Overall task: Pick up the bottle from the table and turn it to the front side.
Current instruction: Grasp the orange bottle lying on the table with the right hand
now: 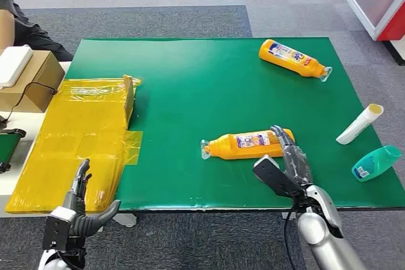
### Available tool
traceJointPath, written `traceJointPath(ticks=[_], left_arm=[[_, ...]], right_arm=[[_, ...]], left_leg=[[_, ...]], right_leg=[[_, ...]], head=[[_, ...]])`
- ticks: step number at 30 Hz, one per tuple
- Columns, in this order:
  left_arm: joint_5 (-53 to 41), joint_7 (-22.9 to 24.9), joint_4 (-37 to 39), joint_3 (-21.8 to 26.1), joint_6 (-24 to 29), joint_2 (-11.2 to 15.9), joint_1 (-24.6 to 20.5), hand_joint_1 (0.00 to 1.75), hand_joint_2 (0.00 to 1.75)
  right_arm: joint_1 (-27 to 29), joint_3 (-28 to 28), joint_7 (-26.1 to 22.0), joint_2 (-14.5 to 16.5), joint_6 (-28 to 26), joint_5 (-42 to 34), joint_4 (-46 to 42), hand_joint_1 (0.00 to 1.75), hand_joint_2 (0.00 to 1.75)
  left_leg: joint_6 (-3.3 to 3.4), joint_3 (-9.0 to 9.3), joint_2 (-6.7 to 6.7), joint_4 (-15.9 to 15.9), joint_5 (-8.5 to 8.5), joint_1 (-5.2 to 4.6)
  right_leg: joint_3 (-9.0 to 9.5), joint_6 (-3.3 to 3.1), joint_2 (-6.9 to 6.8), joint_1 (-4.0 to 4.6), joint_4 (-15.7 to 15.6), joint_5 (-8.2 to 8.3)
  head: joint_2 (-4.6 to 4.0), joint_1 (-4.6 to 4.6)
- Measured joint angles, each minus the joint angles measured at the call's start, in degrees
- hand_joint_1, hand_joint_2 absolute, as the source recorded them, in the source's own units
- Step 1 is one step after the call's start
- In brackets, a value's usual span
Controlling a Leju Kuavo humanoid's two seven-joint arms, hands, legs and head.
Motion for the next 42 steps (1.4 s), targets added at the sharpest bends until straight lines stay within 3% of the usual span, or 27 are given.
traceJointPath(ticks=[17,28,37,41,42], left_arm=[[-0.48,0.32,1.5,-0.28,0.86,-0.01,-1.44,0.0,1.75],[1.27,0.13,3.46,-0.96,1.13,-0.52,-3.33,0.0,1.75],[3.82,-1.04,5.16,-1.1,2.58,-0.94,-4.36,0.0,1.75],[4.4,-1.48,5.83,-1.27,2.94,-0.93,-4.72,0.0,1.75],[4.43,-1.59,5.99,-1.32,3.03,-0.93,-4.77,0.0,1.75]], right_arm=[[-10.71,6.12,3.31,-4.98,8.63,1.77,7.41,0.0,1.75],[-22.44,13.57,5.46,-6.86,15.52,4.07,19.26,0.0,1.75],[-30.06,19.33,4.76,-7.24,22.53,1.07,29.71,0.0,1.75],[-31.82,21.07,3.26,-7.31,24.43,-2.4,33.42,1.75,1.75],[-32.25,21.36,2.98,-7.36,24.53,-2.97,34.19,1.75,1.75]], left_leg=[[0.03,-0.01,0.0,0.0,0.05,0.0],[0.08,-0.01,0.0,0.01,0.14,-0.01],[0.08,-0.02,0.0,0.03,0.14,-0.01],[0.08,-0.01,0.0,0.03,0.14,0.0],[0.08,-0.01,0.0,0.03,0.14,0.0]], right_leg=[[0.0,0.02,0.0,0.0,0.0,0.03],[0.01,0.06,-0.01,-0.01,0.0,0.13],[0.01,0.07,-0.02,-0.01,0.0,0.13],[0.0,0.07,-0.02,-0.01,0.0,0.12],[0.0,0.07,-0.02,0.0,0.0,0.12]], head=[[0.0,0.01],[0.0,0.01],[0.0,0.01],[0.0,0.01],[0.0,0.01]])
